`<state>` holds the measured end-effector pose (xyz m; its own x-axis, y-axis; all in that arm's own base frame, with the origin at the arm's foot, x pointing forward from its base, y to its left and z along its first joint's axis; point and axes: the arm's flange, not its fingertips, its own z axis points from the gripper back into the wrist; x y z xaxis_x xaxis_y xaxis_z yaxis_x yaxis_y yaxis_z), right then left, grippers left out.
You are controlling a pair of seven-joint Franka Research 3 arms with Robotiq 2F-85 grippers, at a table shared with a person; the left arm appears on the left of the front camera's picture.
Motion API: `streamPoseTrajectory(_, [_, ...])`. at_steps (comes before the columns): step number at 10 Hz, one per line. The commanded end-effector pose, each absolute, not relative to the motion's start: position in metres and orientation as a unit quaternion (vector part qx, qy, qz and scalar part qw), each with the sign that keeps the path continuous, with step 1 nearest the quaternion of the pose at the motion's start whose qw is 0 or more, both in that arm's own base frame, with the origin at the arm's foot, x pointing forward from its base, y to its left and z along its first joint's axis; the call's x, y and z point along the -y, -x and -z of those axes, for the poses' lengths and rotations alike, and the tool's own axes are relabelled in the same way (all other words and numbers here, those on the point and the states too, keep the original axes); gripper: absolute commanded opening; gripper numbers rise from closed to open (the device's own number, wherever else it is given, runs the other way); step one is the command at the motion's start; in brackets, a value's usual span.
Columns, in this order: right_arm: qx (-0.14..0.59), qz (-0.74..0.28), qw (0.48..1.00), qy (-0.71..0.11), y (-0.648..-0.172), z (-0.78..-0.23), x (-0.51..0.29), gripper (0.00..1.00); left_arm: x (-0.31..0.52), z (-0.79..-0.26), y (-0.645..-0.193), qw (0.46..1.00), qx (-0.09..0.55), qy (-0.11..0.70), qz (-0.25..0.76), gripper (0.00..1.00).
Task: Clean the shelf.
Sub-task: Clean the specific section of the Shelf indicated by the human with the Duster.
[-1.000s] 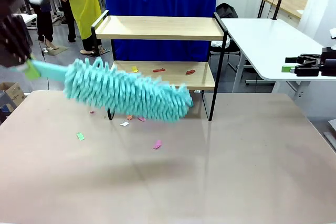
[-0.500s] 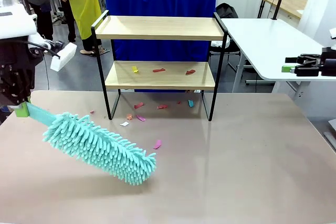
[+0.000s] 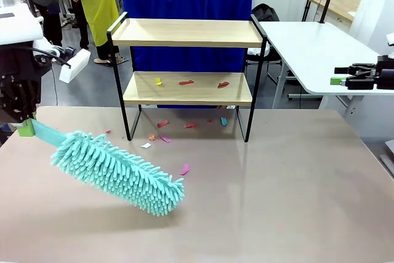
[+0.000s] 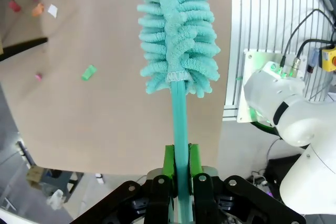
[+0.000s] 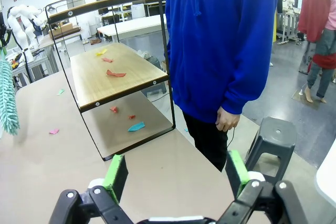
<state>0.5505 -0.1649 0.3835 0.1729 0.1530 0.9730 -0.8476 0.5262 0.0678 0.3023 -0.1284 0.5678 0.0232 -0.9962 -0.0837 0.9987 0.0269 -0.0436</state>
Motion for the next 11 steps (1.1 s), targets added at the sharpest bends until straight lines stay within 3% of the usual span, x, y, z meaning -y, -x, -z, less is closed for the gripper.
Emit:
streamPoseTrajectory(1, [0.534,-0.362,0.691,-0.326,-0.5510,-0.3861,0.1631,1.00,0.1276,-0.5706,-0.3000,0.712,-0.043,-0.006,0.701,0.13])
streamPoseTrajectory(11, [0.534,-0.362,0.691,-0.326,-0.5510,-0.3861,0.1631,1.00,0.1276,-0.5706,-0.3000,0.712,-0.043,-0.006,0.701,0.13])
